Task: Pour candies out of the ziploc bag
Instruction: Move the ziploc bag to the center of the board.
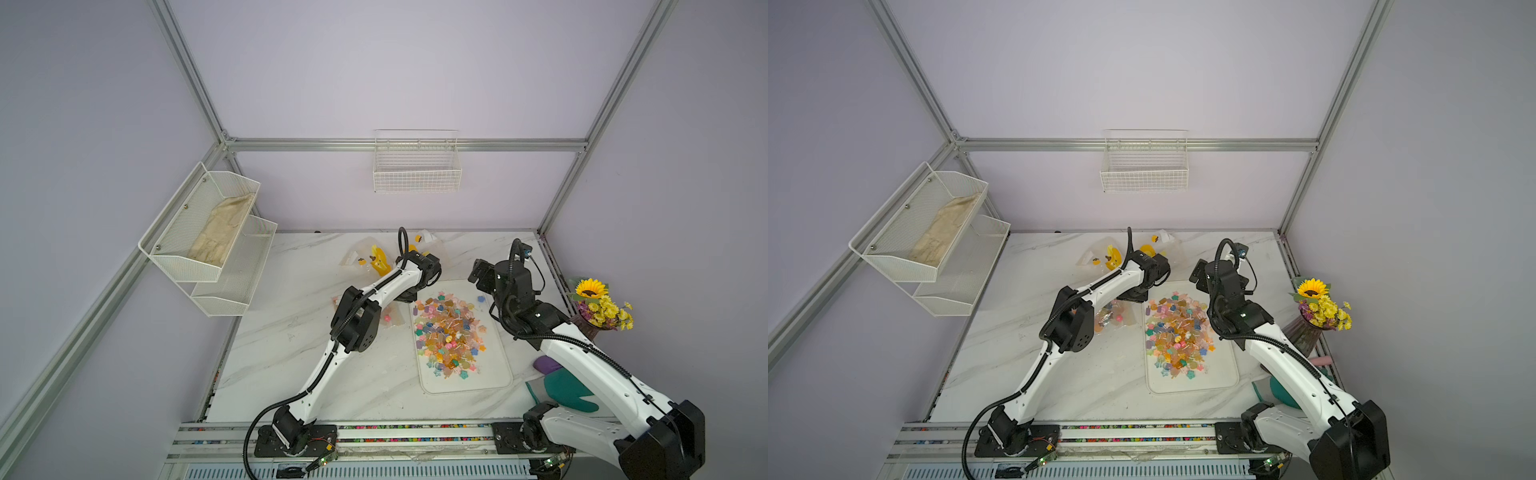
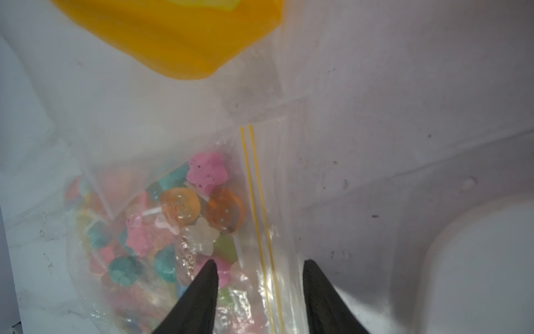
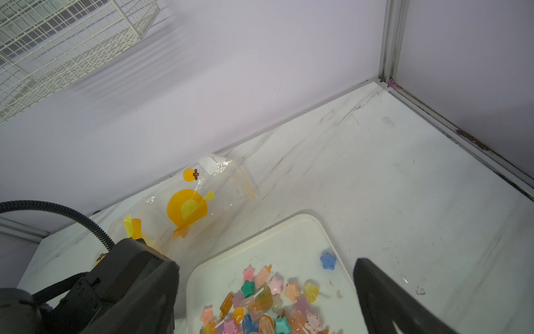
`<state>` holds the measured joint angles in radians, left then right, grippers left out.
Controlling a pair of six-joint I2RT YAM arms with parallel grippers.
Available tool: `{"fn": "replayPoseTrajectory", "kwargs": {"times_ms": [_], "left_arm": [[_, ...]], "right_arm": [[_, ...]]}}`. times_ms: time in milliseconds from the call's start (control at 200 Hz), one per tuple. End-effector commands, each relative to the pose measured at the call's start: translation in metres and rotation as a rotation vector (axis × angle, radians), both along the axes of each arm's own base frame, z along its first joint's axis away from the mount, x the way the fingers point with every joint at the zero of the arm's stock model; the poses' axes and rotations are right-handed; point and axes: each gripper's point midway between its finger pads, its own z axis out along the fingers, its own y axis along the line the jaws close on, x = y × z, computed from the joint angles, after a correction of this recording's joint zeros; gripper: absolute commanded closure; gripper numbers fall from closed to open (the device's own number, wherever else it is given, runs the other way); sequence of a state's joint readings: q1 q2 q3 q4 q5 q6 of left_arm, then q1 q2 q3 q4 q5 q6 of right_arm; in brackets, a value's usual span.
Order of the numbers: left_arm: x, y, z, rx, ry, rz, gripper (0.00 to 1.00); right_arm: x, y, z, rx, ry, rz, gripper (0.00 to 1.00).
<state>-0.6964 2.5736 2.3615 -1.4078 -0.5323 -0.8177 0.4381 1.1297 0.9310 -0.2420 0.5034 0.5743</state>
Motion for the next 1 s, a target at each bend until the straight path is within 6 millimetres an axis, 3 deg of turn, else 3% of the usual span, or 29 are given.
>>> {"fn": "replayPoseTrajectory", "kwargs": {"times_ms": [0, 265, 710, 990], "left_arm": [[0.005, -0.002, 0.009, 0.013, -0.031, -0.012, 0.54], [0.005, 0.0, 0.011, 0.017, -0.036, -0.007, 0.67], [0.002, 0.003, 0.005, 0.028, -0.03, 0.01, 1.0], [-0.005, 0.005, 0.013, 0.01, -0.02, 0.023, 1.0]], "right_arm": [[-0.001, -0.003, 0.01, 0.004, -0.029, -0.011, 0.03], [-0.001, -0.002, 0.01, 0.005, -0.028, -0.007, 0.03], [-0.001, -0.001, 0.012, 0.011, -0.031, -0.001, 0.03], [0.001, 0.002, 0.007, 0.014, -0.022, 0.012, 0.03]]}}
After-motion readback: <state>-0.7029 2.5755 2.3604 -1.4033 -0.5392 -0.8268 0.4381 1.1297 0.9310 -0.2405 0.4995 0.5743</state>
